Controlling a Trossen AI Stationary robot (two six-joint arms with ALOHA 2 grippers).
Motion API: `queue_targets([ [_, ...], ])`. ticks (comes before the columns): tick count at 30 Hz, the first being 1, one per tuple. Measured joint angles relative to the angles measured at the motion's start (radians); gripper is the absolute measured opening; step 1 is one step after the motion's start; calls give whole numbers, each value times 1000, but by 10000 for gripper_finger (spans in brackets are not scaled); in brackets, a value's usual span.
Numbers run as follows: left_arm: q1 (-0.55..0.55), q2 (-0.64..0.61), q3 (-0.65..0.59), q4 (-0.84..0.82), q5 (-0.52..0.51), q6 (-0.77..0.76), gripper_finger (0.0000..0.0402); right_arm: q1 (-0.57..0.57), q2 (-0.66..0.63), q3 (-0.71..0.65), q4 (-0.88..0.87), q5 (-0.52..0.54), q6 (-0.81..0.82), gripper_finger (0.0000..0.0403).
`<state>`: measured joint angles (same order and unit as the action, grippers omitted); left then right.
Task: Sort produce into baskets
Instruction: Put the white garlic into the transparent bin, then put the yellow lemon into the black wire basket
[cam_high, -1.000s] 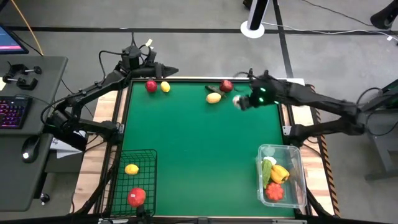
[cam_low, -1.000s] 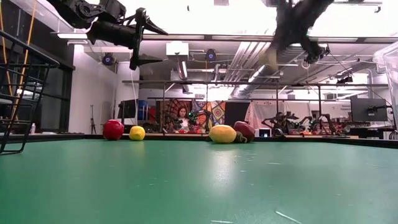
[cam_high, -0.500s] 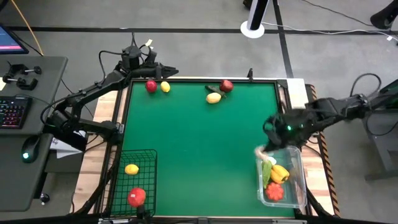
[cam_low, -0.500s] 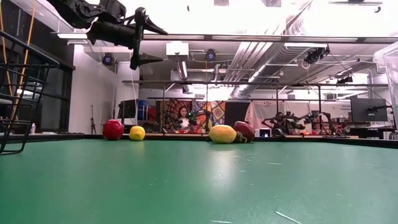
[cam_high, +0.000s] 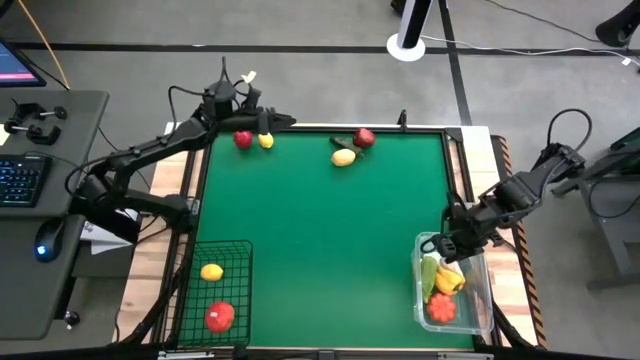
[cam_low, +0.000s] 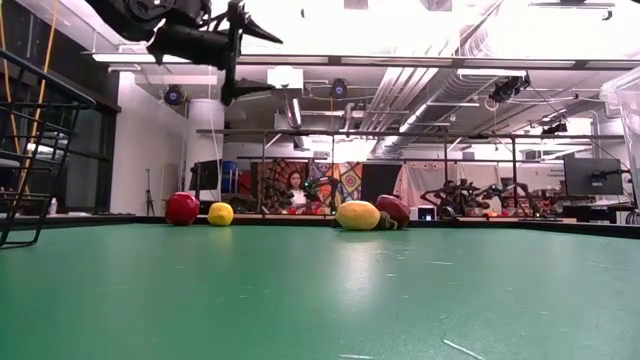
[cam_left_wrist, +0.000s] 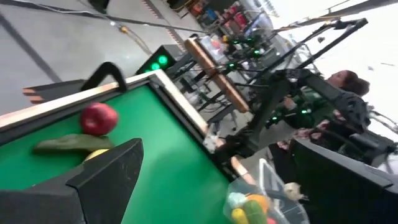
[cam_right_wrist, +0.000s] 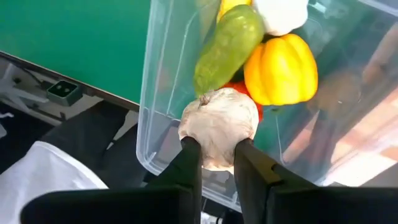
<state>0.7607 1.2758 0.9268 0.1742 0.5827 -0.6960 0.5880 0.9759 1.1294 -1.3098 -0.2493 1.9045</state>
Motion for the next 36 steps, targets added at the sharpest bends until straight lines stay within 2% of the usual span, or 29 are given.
queue_targets([
  [5, -82, 0, 0, 71, -50, -34, 390, 30, 34, 0, -38, -27, -1, 58],
  [9, -143, 0, 0, 104, -104, -36, 390, 47, 51, -1, -109, -47, 2, 87],
  [14, -175, 0, 0, 124, -124, -79, 390, 57, 50, -1, -122, -48, 0, 169],
  [19, -175, 0, 69, 42, -116, -53, 390, 57, 50, -1, -122, -39, -74, 270],
  [22, -170, 3, 179, -159, -110, 41, 390, 54, 50, -1, -122, -50, -137, 308],
  [25, -143, 48, 367, -496, -122, 212, 390, 53, 50, -1, -122, -24, -140, 327],
  [27, -111, 110, 501, -755, -209, 358, 390, 53, 50, -1, -122, 26, -132, 331],
  [30, -56, 224, 657, -1072, -398, 544, 390, 53, 50, -1, -122, 125, -129, 332],
  [33, 13, 329, 711, -1248, -532, 626, 390, 53, 50, -1, -122, 209, -104, 332],
  [36, 74, 420, 700, -1313, -555, 644, 390, 53, 50, -1, -122, 281, -71, 332],
])
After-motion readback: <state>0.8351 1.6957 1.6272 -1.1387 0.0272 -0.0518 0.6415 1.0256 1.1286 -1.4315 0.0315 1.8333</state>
